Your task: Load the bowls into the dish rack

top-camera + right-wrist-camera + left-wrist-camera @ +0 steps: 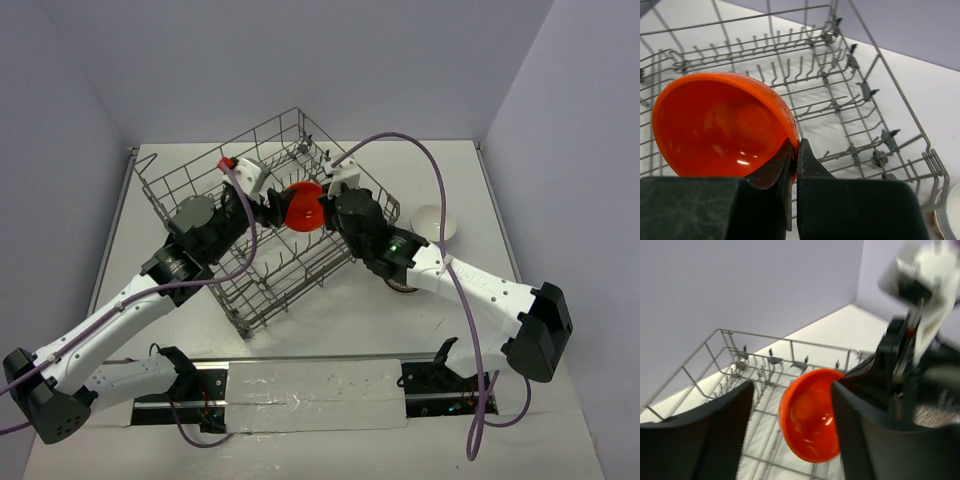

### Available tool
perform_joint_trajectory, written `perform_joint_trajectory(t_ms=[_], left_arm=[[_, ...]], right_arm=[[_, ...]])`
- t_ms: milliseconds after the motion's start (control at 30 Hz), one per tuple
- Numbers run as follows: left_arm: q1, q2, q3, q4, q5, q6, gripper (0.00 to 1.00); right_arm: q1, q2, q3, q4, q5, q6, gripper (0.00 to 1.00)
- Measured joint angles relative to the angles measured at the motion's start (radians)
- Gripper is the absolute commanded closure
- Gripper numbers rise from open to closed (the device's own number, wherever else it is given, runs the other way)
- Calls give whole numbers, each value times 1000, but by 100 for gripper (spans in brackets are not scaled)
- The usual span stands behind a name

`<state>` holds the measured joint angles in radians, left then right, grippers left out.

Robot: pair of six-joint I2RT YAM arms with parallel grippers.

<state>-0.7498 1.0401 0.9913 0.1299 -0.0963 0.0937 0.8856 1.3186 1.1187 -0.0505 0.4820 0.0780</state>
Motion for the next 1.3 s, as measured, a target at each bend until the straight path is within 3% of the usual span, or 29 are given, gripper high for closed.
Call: perform_joint_trajectory(t_ms=[33, 133, 200, 400, 600, 833, 1300], left_arm=[[0, -5, 10, -1, -12, -50, 20], [0, -27, 37, -26, -56, -239, 8], [0, -46, 53, -54, -90, -385, 7], [0, -80, 69, -98, -126, -813, 16], [1, -61, 30, -45, -98, -1115, 20], [11, 7, 21, -5, -61, -1315, 26], [29, 100, 4, 91, -18, -1480, 39]], right_arm=[[0, 0, -17, 23, 30, -10, 100], [2, -5, -84, 126, 104, -40, 100], [5, -15, -144, 219, 150, -85, 100], [58, -25, -313, 624, 285, -281, 100], [114, 15, -341, 995, 367, -454, 100], [135, 76, -341, 1244, 434, -602, 100], [153, 105, -341, 1297, 461, -680, 100]])
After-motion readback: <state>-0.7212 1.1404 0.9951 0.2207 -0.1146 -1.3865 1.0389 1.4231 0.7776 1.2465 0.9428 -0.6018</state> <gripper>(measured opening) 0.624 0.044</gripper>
